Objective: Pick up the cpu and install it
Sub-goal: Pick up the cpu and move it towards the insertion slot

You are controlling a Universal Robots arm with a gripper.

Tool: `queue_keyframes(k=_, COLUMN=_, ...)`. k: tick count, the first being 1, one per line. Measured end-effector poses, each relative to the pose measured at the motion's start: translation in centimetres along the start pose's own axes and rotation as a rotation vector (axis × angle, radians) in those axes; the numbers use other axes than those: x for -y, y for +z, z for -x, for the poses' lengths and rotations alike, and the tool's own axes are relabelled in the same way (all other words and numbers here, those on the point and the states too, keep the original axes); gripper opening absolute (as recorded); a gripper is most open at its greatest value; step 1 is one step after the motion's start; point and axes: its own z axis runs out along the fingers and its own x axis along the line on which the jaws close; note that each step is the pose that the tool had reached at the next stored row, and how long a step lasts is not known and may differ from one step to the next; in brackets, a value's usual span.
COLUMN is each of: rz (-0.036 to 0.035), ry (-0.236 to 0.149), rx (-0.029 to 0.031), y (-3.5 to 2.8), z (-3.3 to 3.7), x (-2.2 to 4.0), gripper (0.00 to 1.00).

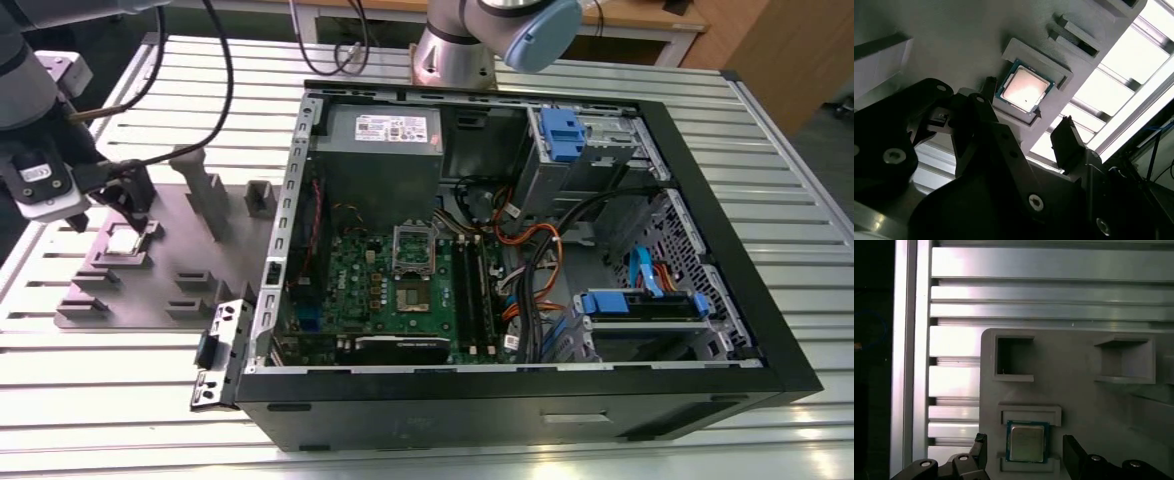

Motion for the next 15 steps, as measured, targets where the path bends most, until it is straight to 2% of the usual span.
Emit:
queue_keyframes(k=9, rz=0.0000, ry=0.004, rx=0.0002, y=0.97, z=0.00, x=0.02, gripper=0.70)
queue_keyframes(k=15, rz=-0.0003, ry=0.004, rx=0.0002, y=1.04, z=0.01, x=0.02, gripper=0.70)
